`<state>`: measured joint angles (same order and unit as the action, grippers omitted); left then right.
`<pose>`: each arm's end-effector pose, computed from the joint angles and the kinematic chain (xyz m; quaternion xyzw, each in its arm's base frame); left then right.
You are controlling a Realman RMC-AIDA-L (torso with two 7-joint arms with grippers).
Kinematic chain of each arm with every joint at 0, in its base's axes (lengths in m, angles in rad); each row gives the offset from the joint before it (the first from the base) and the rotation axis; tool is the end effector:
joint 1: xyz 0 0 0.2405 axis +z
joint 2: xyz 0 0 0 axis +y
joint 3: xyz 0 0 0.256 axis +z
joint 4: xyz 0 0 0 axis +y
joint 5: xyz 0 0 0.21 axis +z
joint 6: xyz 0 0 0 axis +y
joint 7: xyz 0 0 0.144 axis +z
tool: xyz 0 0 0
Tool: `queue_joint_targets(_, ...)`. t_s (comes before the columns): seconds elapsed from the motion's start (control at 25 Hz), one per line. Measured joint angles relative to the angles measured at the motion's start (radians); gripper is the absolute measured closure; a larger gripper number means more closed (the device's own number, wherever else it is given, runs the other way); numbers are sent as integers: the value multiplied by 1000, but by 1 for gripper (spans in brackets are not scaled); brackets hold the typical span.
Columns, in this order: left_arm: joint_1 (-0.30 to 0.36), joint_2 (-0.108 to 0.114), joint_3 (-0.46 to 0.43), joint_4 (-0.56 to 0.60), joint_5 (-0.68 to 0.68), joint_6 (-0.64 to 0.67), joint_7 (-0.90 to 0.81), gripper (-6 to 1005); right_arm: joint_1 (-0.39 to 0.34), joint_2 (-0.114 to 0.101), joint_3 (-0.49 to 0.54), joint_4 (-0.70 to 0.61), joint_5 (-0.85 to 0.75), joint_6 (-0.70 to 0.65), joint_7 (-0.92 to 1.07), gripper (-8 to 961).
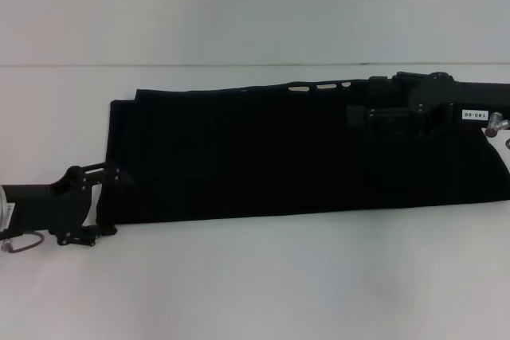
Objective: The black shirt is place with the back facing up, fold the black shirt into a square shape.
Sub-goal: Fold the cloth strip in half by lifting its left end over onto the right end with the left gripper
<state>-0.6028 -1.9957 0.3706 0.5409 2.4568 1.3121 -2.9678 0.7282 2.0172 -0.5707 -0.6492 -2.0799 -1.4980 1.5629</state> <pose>-0.3391 0.3483 0.0252 -0.4369 -0.8668 -0.2150 0.1077 0.2202 0.3938 0.0336 -0.9300 0.2314 0.2390 0.1565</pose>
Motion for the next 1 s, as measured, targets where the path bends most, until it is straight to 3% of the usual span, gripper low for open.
queue_joint_targets(1.0,-25,8,11,0,-1,-33,76,99,-3,-3,0,0,12,0,3,38)
